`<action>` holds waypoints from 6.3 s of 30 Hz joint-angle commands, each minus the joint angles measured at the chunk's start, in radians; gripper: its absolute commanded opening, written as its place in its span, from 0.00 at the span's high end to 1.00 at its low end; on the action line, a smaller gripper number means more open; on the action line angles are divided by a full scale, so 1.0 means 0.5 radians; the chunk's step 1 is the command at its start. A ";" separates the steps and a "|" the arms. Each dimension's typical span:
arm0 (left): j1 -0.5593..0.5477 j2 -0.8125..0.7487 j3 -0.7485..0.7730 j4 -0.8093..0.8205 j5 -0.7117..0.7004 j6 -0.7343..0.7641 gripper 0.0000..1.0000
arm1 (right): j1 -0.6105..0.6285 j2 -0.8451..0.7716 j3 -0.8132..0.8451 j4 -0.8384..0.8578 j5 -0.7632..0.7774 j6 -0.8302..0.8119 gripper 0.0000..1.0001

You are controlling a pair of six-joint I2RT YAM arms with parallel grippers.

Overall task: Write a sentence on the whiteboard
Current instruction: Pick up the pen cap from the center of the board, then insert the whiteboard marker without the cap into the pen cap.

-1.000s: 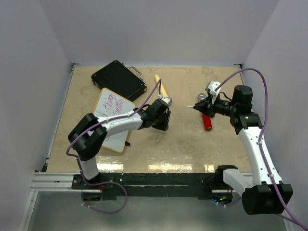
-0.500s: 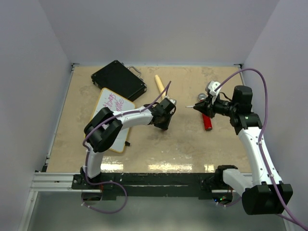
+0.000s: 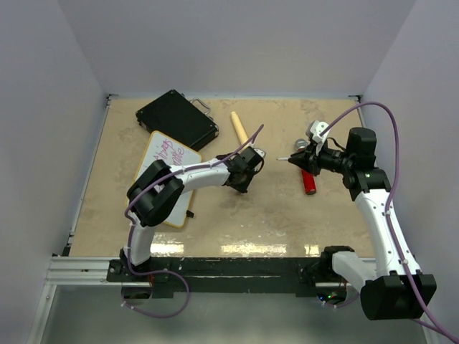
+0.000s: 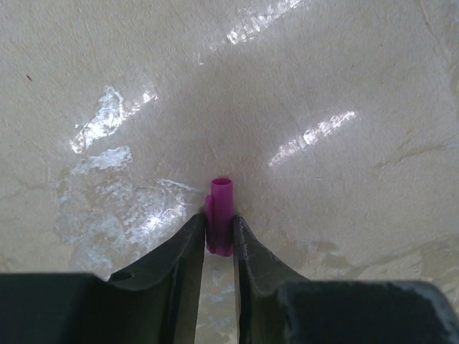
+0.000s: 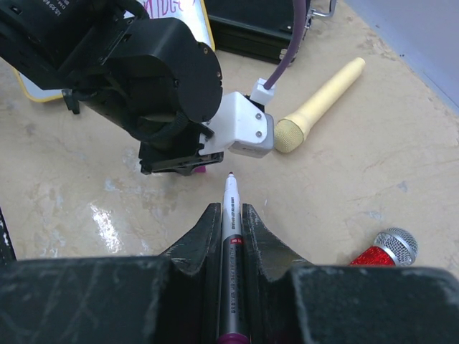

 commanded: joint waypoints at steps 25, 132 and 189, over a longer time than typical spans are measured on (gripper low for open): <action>0.047 -0.107 -0.176 0.041 0.022 0.403 0.66 | -0.005 -0.005 -0.002 0.059 -0.002 0.007 1.00; 0.043 -1.353 -2.005 2.619 1.148 1.327 1.00 | 0.633 0.507 0.008 -0.204 -0.348 -0.334 1.00; -0.006 -1.984 -1.664 2.132 0.906 0.968 0.43 | 0.630 0.915 -0.002 0.179 -0.014 0.154 1.00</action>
